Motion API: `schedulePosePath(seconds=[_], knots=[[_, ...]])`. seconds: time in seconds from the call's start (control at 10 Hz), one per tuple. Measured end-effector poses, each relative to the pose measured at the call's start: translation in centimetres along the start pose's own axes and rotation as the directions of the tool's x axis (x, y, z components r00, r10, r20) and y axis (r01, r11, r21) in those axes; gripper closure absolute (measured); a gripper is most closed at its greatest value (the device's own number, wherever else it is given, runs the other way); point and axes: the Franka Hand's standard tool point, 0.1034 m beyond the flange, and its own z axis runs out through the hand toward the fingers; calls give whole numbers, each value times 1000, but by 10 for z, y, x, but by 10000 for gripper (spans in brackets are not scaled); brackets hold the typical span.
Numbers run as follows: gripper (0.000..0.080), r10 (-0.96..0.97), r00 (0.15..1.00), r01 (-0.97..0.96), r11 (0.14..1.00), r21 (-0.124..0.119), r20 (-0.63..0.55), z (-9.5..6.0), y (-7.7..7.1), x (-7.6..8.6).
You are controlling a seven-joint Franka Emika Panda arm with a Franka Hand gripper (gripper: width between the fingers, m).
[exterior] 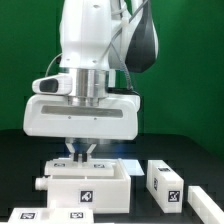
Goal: Assemble cabinet
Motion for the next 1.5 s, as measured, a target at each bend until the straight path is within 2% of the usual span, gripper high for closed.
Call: schedulePosePath(seconds=[0.4,0.9,1.0,1.1,1.2,1.3,1.4,1.5], knots=[[735,-20,1000,20,1000,4,-1,0,-13,2],[735,-32,999,32,999,6,-4,-5,-14,7],[572,-42,999,42,999,9,1,-8,-11,9],[572,-47,999,47,999,14,10,-13,-7,11],[370,-49,999,49,999,19,15,-20,-3,16],[241,-63,998,63,998,23,19,-26,1,22],[167,-86,995,84,996,37,42,-35,12,30],[167,-88,995,86,996,39,50,-43,20,39]])
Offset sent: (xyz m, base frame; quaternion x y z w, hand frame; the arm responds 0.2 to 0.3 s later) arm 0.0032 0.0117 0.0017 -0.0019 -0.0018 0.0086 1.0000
